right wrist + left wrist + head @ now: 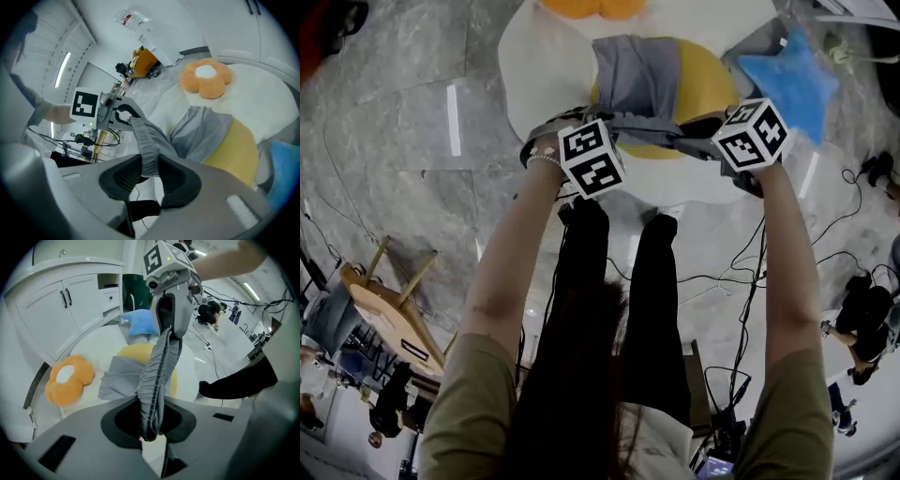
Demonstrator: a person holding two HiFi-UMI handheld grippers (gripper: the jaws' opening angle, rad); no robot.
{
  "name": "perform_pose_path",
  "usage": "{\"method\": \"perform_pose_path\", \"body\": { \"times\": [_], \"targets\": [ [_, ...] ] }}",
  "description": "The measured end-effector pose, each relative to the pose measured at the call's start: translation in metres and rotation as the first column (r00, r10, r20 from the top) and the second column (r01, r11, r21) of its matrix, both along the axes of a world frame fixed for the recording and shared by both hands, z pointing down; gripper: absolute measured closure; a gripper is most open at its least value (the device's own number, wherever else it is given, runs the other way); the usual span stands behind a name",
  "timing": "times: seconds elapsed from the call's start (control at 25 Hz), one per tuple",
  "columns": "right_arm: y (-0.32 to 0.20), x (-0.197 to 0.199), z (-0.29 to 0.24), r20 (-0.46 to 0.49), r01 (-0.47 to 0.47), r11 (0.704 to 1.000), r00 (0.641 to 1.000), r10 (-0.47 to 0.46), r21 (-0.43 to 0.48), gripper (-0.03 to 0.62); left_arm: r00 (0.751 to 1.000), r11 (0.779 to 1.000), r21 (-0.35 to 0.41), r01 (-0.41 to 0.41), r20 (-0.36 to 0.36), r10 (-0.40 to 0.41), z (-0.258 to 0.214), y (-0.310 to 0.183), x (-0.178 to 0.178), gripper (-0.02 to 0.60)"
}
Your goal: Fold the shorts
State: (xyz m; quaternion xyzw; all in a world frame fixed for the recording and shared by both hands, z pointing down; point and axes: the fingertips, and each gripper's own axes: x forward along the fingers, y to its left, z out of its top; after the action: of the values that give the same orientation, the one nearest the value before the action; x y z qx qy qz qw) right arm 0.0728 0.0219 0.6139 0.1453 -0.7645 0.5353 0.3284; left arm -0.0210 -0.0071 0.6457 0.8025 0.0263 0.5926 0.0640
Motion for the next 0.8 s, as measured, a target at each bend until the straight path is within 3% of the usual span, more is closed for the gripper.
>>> {"method": "perform_pose_path", "body": {
  "times": [0.32, 0.56, 0.68, 0.8],
  "targets": [
    [-0.113, 0.027, 0.066, -0.012, -0.169, 0.985, 0.986, 0.169, -0.019, 0.479, 0.990, 0.989, 0.055, 0.140, 0.009, -0.141, 0.070, -0.114, 0.030, 0.508],
    [-0.157, 0.035, 0.131, -0.088, -0.258, 0.966, 0.962, 0.259, 0.022, 0.479, 0.955, 0.948, 0.148, 0.283, 0.051, -0.293, 0.135, -0.155, 0.033, 0.495],
    [-0.162, 0.046, 0.161, -0.160, -0.323, 0.946, 0.933, 0.322, 0.019, 0.479, 0.937, 0.927, 0.195, 0.319, 0.080, -0.339, 0.158, -0.159, 0.033, 0.444],
    [-0.169, 0.053, 0.174, -0.194, -0.389, 0.920, 0.899, 0.392, 0.055, 0.476, 0.934, 0.918, 0.228, 0.323, 0.077, -0.348, 0.167, -0.163, 0.026, 0.342]
  ]
}}
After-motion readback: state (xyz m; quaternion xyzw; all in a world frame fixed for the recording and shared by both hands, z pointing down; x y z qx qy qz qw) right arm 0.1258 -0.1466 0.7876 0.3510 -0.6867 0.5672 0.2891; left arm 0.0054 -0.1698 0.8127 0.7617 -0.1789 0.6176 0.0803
